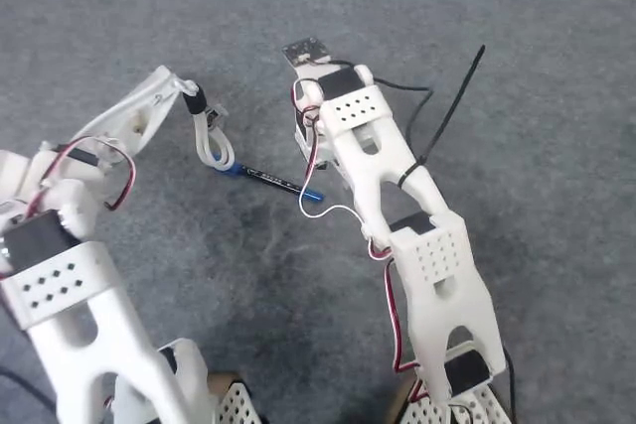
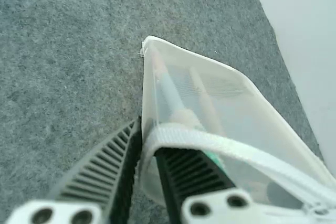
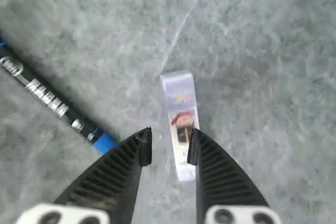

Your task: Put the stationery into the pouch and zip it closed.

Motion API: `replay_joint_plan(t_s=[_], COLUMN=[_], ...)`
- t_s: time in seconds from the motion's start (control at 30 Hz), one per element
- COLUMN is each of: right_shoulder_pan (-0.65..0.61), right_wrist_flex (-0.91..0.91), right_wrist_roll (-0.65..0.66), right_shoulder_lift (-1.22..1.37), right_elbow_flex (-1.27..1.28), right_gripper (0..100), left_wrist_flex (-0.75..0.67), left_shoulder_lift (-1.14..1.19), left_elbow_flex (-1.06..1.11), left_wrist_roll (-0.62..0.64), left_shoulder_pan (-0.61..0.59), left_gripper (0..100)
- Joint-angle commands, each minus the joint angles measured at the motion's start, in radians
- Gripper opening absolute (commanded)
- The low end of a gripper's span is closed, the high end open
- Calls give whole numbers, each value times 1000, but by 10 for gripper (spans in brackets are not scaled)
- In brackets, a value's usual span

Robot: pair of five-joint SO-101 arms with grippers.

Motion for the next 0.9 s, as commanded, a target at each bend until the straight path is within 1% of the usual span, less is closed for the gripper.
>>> replay_joint_plan(t_s=[0.0, 0.17, 0.23, 0.33, 0.4, 0.53, 0.73, 0.87], right_shoulder_pan=[-12, -18, -16, -12, -12, -16, -50, -76], right_wrist_flex=[-67, -74, -68, -73, -59, 15, 174, 231], right_wrist_roll=[14, 18, 57, 80, 80, 83, 84, 84], right_shoulder_lift=[28, 61, 64, 59, 51, 22, -56, -111], right_elbow_flex=[-61, -63, -63, -61, -61, -89, -152, -153], right_gripper=[101, 97, 92, 6, 17, 7, 7, 7], left_wrist_flex=[-37, -37, -37, -37, -37, -37, -37, -37], left_shoulder_lift=[-6, -6, -6, -6, -6, -6, -6, -6], left_elbow_flex=[-54, -54, -54, -53, -53, -53, -54, -54], left_wrist_roll=[11, 11, 11, 11, 11, 11, 11, 11], left_shoulder_pan=[-8, -8, -8, -8, -8, -8, -8, -8], left_gripper=[10, 10, 10, 10, 10, 10, 10, 10])
